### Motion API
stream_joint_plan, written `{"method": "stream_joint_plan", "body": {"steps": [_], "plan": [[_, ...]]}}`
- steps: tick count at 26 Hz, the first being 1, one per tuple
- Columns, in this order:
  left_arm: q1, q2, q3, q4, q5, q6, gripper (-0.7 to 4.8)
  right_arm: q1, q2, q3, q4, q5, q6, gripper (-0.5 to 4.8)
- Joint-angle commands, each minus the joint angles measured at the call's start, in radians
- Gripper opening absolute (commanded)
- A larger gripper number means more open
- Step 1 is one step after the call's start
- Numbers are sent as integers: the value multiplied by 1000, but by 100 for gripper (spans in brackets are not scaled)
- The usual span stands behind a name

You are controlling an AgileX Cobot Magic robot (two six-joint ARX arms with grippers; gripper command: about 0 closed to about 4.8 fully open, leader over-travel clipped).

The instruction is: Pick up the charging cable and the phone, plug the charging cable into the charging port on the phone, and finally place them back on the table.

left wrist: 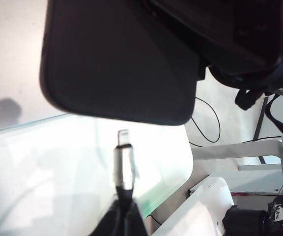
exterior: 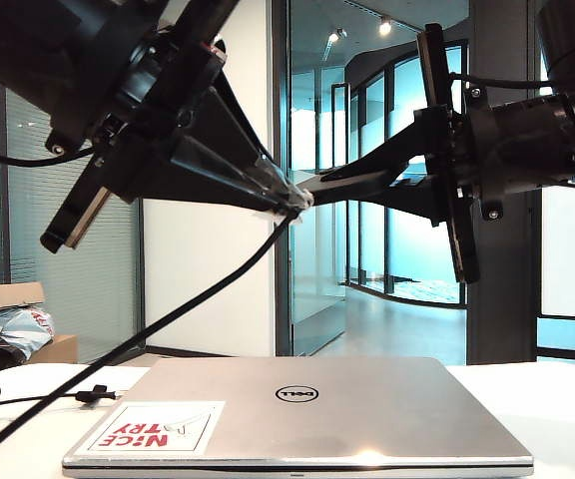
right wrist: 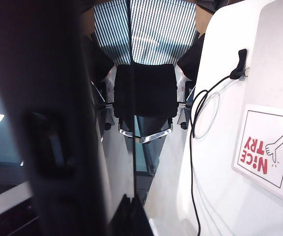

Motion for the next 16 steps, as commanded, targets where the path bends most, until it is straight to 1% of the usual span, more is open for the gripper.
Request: {"method": "stream_joint_plan", "body": {"steps": [1, 4, 8, 10, 12, 16], "plan": [[0, -3, 2, 6, 2, 4, -6, 1, -7, 7, 45, -5, -21, -6], [0, -3, 2, 6, 2, 4, -6, 12, -5, 7, 46, -2, -46, -6], [-1, -3, 2, -2, 2, 5, -6, 11, 16, 9, 57, -23, -46, -6], [-1, -3, 2, -14, 2, 5, -6, 10, 23, 10, 115, -29, -47, -6], [-1, -3, 2, -19, 1, 5, -6, 10, 23, 12, 140, -28, -47, -6], [-1, -3, 2, -18, 2, 5, -6, 10, 23, 13, 119, -29, -48, -6]]}}
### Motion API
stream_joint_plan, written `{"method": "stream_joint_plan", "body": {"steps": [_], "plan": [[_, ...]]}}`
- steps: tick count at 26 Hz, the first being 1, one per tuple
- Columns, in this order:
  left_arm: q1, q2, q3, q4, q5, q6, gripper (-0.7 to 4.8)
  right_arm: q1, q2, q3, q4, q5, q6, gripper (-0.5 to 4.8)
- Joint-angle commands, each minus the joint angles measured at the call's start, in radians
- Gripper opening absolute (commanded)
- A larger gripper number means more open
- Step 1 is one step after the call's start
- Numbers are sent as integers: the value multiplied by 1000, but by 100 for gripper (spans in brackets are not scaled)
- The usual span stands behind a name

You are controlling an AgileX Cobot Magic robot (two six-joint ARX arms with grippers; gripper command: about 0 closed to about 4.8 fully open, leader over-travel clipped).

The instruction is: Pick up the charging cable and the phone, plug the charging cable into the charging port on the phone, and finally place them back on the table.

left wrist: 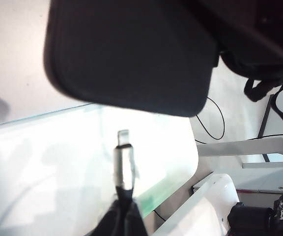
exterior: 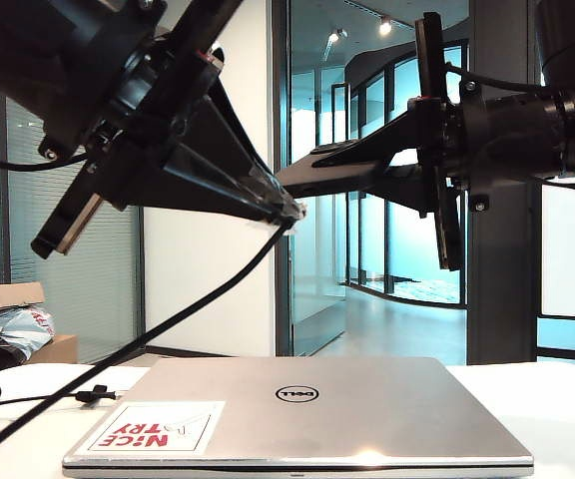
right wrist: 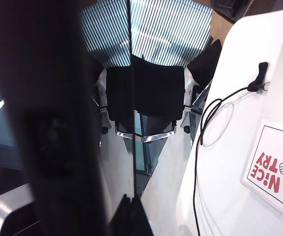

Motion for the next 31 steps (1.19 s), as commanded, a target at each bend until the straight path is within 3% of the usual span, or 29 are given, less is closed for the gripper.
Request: {"method": "stream_joint_plan", "body": {"steps": [1, 23, 31], "plan": [[-1, -3, 2, 9, 1, 5, -6, 3, -8, 3, 26, -10, -28, -6], [-1, -3, 2, 8, 2, 57, -6, 27, -1, 4, 18, -37, -73, -6], [0, -3, 2, -6, 2, 76, -6, 19, 0, 3, 12, -100, -84, -6]]}}
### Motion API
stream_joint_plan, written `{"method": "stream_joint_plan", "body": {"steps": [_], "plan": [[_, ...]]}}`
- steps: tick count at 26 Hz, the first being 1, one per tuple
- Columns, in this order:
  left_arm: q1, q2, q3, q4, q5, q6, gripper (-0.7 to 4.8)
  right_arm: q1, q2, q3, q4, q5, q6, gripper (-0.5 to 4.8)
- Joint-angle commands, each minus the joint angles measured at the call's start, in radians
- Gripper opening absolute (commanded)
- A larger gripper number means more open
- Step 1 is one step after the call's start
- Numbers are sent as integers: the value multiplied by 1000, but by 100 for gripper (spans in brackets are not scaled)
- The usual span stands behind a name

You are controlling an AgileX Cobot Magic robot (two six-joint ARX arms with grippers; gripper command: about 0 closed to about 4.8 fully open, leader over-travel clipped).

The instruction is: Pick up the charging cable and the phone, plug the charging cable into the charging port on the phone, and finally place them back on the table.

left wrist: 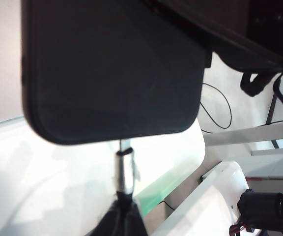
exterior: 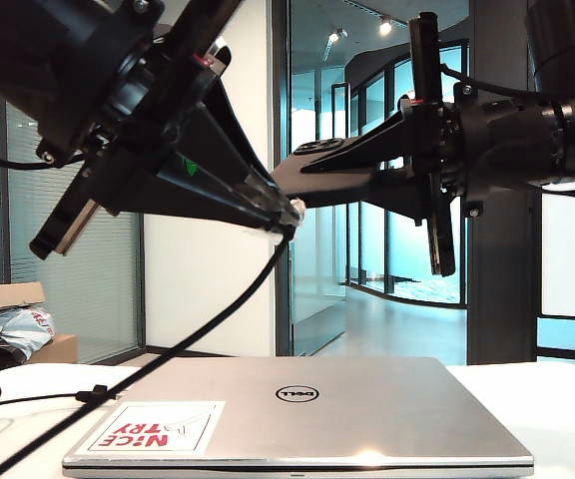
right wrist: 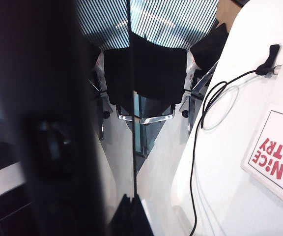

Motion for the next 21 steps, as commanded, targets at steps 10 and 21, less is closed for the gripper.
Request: {"method": "stream_joint_plan", "body": {"steps": [10, 21], "plan": [[0, -4, 2, -8, -9, 11, -6, -24, 17, 29, 23, -66, -40, -6], [0, -4, 2, -7, -8, 11, -6, -24, 32, 29, 22, -54, -39, -6]]}}
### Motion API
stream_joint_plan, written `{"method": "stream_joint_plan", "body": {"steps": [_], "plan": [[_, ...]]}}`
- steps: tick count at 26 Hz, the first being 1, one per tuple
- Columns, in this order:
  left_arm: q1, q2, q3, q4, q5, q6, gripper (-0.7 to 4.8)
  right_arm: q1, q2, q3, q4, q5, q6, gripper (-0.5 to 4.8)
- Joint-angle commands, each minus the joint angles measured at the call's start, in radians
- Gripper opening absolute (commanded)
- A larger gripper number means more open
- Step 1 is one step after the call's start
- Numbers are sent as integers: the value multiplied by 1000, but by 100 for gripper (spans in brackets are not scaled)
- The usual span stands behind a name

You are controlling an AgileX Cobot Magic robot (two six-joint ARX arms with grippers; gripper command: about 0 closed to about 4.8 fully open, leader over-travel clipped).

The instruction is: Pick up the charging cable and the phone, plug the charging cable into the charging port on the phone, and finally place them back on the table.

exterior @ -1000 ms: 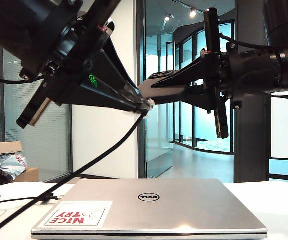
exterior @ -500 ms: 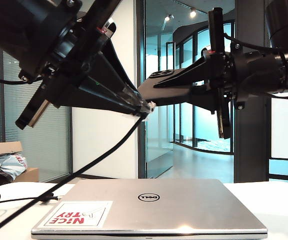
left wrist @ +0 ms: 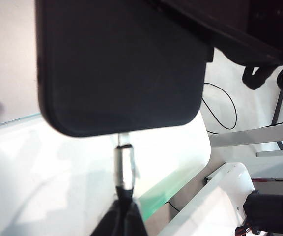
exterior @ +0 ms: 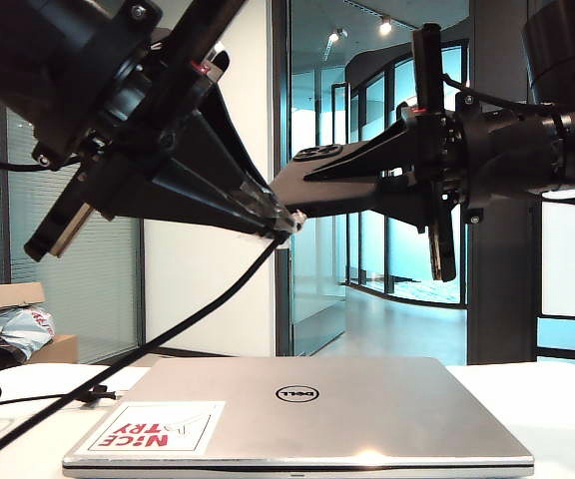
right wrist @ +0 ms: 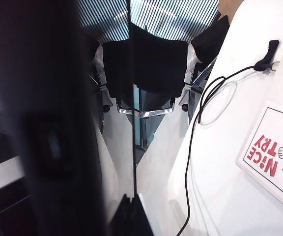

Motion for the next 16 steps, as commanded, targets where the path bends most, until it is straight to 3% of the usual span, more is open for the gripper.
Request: {"method": "stream_joint_plan", "body": {"steps": [1, 16], "plan": [[0, -4, 2, 8, -2, 5, -6, 1, 2, 8, 38, -6, -9, -6], [0, -4, 2, 10, -3, 30, -6, 2, 3, 8, 60, -14, 7, -6]]}}
